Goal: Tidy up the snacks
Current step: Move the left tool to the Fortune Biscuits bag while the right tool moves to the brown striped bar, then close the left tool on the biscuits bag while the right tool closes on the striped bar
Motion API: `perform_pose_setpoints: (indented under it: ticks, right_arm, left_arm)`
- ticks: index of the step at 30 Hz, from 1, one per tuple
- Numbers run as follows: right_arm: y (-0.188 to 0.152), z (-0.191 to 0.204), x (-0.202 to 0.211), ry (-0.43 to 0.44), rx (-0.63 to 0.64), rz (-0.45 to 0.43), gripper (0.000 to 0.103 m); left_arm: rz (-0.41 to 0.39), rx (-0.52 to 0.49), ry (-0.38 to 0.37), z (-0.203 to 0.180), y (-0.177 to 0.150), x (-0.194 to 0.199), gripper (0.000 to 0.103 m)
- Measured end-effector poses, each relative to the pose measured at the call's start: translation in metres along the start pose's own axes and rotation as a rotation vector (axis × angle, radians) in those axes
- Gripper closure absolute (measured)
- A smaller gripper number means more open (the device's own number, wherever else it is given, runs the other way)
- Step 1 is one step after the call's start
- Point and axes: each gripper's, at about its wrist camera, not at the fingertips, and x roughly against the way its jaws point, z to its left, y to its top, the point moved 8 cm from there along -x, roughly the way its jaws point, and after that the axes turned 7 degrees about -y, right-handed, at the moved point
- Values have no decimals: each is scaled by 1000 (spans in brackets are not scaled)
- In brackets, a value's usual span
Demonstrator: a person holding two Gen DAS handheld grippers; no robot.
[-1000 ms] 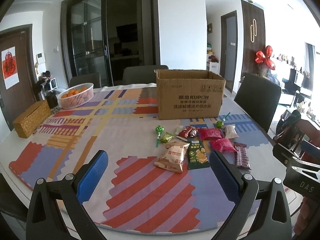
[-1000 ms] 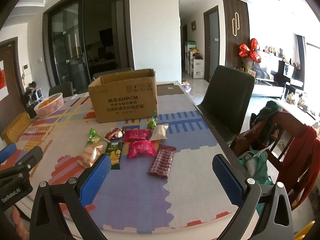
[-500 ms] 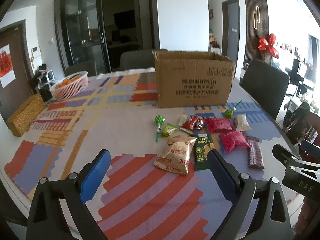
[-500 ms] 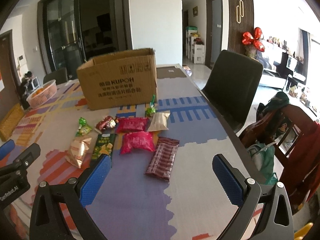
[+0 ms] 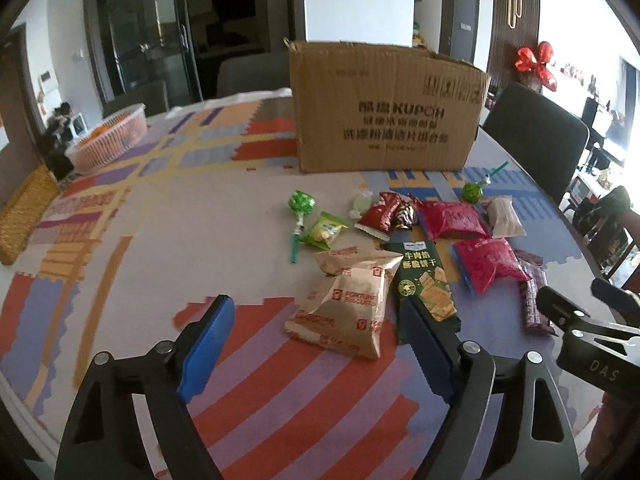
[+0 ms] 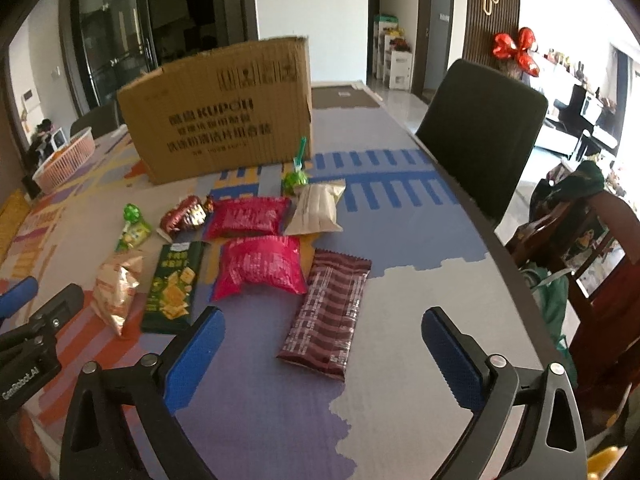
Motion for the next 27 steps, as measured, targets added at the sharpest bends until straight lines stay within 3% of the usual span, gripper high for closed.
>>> perform_pose_setpoints:
  ticks: [10,21,27]
  right_arm:
    - [-1,4,-29,-21,16,66,16]
    - [-6,4,-48,-47,22,116,32]
    - [-3,3,-53,-40,10,114,33]
  left_arm:
    - [83,-8,-44,-3,1,-40,31]
    - [140,1,-64,-5,2,-58,46]
    - [148,6,-66,-5,3,-61,54]
